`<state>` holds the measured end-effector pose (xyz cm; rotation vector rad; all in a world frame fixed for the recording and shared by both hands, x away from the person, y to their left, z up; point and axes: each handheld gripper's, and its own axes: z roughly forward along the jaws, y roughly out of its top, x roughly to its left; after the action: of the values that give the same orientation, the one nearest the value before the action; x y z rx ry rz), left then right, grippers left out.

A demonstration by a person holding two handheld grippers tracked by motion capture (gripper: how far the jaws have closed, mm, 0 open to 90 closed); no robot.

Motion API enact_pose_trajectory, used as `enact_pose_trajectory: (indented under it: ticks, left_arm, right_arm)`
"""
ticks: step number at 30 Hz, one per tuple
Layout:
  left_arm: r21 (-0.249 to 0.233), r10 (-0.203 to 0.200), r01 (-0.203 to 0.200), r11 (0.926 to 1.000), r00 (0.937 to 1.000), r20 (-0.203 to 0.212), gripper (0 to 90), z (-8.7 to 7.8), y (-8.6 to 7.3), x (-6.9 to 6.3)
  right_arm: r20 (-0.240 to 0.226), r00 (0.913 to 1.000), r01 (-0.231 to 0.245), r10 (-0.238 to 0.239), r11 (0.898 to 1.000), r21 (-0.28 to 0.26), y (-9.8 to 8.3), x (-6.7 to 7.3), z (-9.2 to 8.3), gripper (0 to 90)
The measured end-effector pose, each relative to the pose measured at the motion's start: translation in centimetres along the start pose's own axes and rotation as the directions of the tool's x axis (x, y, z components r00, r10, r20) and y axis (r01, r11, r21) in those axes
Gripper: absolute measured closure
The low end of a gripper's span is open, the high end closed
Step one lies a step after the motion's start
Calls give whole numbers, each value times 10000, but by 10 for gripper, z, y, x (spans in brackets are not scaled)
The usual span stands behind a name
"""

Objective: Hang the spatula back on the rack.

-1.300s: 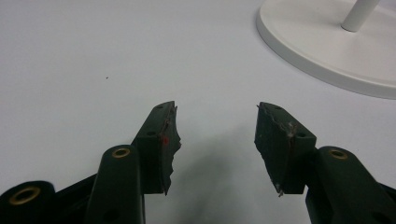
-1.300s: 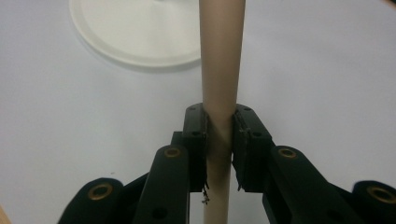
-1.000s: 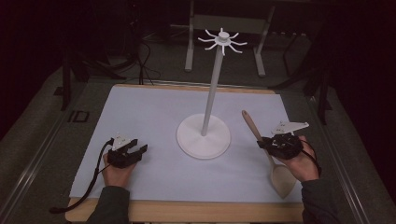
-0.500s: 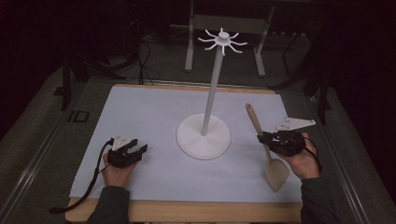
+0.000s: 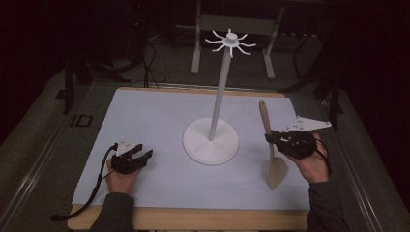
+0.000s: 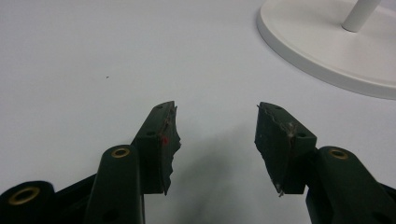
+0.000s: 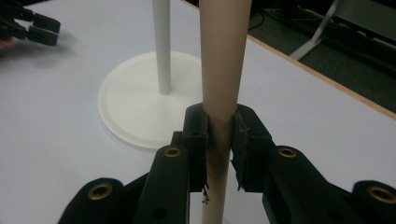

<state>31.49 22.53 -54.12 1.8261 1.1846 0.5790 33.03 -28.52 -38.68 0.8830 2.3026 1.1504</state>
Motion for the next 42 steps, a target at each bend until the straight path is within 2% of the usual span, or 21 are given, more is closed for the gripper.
enact_pose_trajectory:
  ticks: [15,26,42]
  left_arm:
    - [26,21,-21,10000,10000,12,485,0,0,0]
    - [18,16,-17,10000,10000,22,484,0,0,0]
    - [10,-23,23,10000,10000,28,484,0,0,0]
  right_arm:
    - [-90,9999,96,-102,9981,-615,19,7,1,767]
    - [-152,9997,166,-188,9914,-1298,41,16,6,767]
    - [-163,9997,153,-184,9845,-1745,57,19,4,767]
